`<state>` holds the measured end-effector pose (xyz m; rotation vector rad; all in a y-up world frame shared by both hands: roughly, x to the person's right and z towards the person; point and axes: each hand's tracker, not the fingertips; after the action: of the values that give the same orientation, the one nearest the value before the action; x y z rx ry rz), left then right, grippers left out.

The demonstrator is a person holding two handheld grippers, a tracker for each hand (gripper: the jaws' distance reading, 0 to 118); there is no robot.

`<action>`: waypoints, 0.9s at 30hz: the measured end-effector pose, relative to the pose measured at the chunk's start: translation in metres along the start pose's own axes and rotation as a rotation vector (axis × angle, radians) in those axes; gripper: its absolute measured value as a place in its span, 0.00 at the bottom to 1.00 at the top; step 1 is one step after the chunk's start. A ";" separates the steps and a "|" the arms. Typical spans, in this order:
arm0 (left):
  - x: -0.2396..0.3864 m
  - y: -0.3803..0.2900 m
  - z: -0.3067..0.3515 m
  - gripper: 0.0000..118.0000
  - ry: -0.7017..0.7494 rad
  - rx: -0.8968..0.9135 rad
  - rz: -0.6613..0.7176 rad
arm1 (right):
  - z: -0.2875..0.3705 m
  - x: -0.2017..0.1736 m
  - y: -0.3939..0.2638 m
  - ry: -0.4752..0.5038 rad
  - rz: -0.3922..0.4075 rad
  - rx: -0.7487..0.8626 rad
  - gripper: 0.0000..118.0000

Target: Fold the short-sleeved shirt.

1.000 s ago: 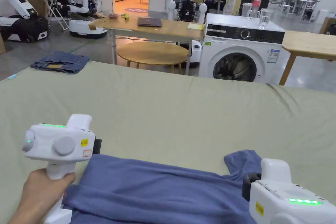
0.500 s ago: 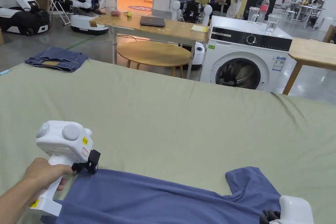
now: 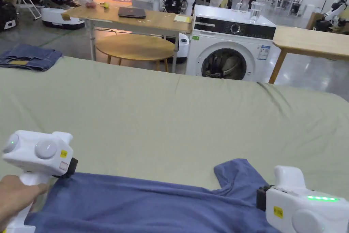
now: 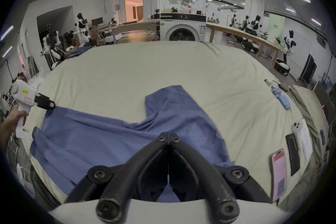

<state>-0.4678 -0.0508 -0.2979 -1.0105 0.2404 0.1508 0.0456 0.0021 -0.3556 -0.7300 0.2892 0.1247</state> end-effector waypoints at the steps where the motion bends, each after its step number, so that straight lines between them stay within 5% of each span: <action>1: -0.001 -0.001 0.009 0.00 -0.012 0.027 0.004 | -0.006 0.006 0.011 -0.017 0.002 -0.021 0.00; 3: -0.001 -0.004 0.027 0.00 -0.034 0.061 0.024 | -0.023 0.020 0.030 -0.039 -0.013 -0.068 0.18; 5: -0.001 -0.007 0.042 0.00 -0.032 0.102 0.038 | -0.046 0.035 0.047 -0.026 -0.031 -0.141 0.48; 7: 0.000 -0.010 0.050 0.00 -0.038 0.115 0.043 | -0.073 0.045 0.060 -0.014 -0.051 -0.195 0.49; 16: 0.001 -0.022 0.052 0.00 -0.043 0.130 0.057 | -0.170 0.057 0.068 0.025 -0.018 -0.432 0.49; 19: 0.000 -0.025 0.053 0.00 -0.045 0.124 0.071 | -0.174 0.063 0.062 0.048 -0.032 -0.444 0.37; 21: 0.000 -0.026 0.054 0.00 -0.047 0.125 0.076 | -0.170 0.062 0.062 0.042 -0.021 -0.417 0.00; 27: 0.001 -0.030 0.059 0.00 -0.046 0.127 0.076 | -0.147 0.072 0.061 0.087 -0.063 -0.343 0.00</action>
<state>-0.4523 -0.0165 -0.2434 -0.8716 0.2434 0.2244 0.0698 -0.0512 -0.5203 -1.0861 0.3312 0.0836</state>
